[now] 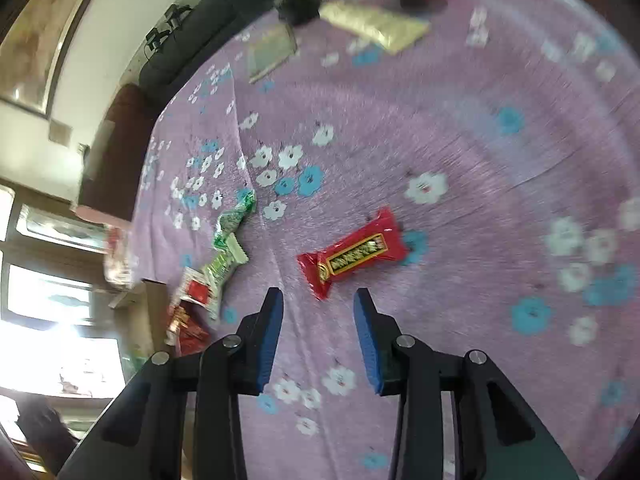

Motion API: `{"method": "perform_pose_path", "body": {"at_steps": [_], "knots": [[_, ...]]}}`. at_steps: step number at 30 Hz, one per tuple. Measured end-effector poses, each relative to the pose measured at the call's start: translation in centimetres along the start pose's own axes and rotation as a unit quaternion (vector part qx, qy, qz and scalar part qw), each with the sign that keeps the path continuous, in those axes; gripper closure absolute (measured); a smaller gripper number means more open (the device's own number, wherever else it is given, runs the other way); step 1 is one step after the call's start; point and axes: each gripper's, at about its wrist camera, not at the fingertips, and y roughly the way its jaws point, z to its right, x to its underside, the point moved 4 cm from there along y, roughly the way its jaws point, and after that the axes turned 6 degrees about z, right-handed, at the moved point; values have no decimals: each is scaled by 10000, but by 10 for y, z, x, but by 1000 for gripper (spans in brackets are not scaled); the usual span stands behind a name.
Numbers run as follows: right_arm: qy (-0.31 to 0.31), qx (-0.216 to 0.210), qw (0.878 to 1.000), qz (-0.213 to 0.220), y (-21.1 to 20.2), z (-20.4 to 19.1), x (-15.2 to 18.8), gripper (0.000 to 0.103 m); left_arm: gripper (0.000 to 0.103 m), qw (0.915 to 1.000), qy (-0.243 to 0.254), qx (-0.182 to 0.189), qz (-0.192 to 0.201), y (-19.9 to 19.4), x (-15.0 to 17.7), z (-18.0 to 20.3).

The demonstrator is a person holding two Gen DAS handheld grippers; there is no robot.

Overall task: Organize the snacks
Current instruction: 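Grasp a red candy packet with the right tool while the left tool grasps a green-and-white biscuit packet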

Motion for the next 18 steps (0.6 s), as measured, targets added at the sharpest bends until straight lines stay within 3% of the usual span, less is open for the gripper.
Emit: {"method": "perform_pose_path", "body": {"at_steps": [6, 12, 14, 16, 18], "knots": [[-116, 349, 9993, 120, 21, -5, -24, 62, 43, 9999, -42, -151, -63, 15, -1, 1], [-1163, 830, 9894, 263, 29, -29, -15, 62, 43, 9994, 289, 31, -197, 35, -14, 18], [-1563, 995, 9822, 317, 29, -31, -8, 65, 43, 9988, 417, 76, -224, 45, -23, 25], [-1743, 1134, 9776, 337, 28, -28, -6, 86, 43, 9977, 599, 194, -262, 58, -34, 37], [-1715, 1003, 9797, 274, 24, -22, -6, 86, 43, 9956, 846, 262, -291, 72, -45, 50]]}}
